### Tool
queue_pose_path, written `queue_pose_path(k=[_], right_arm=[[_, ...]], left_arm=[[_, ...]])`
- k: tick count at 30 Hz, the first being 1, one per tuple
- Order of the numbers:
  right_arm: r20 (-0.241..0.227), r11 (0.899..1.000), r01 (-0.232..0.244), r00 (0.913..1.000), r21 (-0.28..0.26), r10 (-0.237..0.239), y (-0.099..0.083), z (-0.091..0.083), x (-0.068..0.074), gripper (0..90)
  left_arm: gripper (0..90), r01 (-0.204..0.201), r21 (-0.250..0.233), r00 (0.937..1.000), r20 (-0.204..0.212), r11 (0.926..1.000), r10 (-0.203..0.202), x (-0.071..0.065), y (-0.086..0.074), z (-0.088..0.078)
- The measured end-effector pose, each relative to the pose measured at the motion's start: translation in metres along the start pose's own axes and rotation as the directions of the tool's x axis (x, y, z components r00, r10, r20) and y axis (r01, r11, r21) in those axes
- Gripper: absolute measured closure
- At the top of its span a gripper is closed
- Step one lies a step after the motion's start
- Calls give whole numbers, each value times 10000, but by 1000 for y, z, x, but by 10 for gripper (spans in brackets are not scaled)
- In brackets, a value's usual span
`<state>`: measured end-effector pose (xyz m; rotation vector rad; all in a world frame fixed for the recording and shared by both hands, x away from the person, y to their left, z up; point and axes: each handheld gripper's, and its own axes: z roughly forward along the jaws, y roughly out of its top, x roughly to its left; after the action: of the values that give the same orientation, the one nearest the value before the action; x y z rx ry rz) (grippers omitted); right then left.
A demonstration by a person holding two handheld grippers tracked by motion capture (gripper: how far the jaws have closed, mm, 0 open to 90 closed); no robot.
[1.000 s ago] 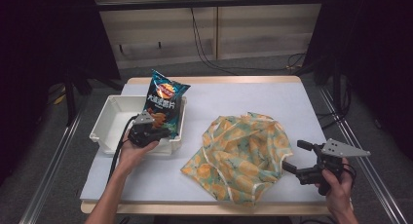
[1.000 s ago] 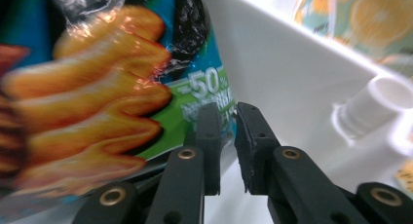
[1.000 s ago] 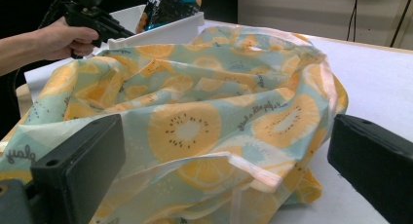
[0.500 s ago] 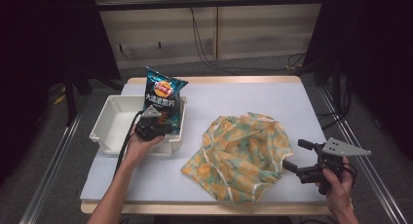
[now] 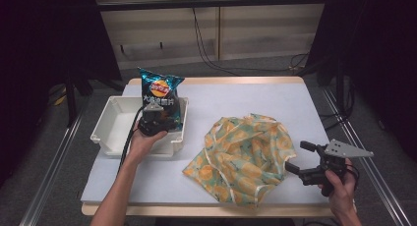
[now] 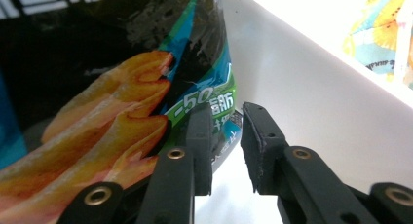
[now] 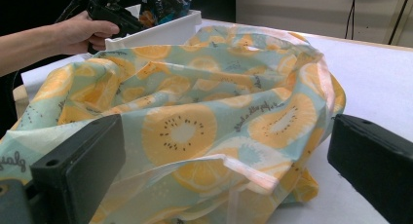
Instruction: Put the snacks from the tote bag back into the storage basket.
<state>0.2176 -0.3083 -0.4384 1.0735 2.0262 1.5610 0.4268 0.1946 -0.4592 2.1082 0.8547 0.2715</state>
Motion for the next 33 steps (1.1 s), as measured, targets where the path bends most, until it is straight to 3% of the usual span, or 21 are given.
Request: queue_pose_path(k=[4,8,14,25,29,32,33], right_arm=[[19,10000,-24,10000,3,24,-1,-1,-1,0],[8,10000,16,10000,-26,-16,-1,-1,-1,0],[58,10000,10,10000,-32,-10,-1,-2,-2,0],[154,10000,-36,9999,-12,36,-3,-4,-2,0],[184,10000,12,9998,11,-12,-4,-5,-2,0],[197,10000,-66,9998,-20,67,-4,-4,-2,0],[205,10000,-68,9998,-24,68,-4,-4,-2,0]], left_arm=[[714,-98,2,10000,15,10000,98,-1,0,-4],[680,38,-345,10000,37,9994,-37,-4,1,-9],[624,-87,-975,9999,138,9952,101,-12,-3,-23],[257,-98,-1946,9999,-157,9808,68,-24,-12,-60],[176,-387,-2132,9988,-376,9762,314,-30,-18,-74],[129,-537,-2041,9978,-493,9775,445,-35,-22,-83],[114,-443,-2110,9984,-438,9765,358,-37,-24,-87]])
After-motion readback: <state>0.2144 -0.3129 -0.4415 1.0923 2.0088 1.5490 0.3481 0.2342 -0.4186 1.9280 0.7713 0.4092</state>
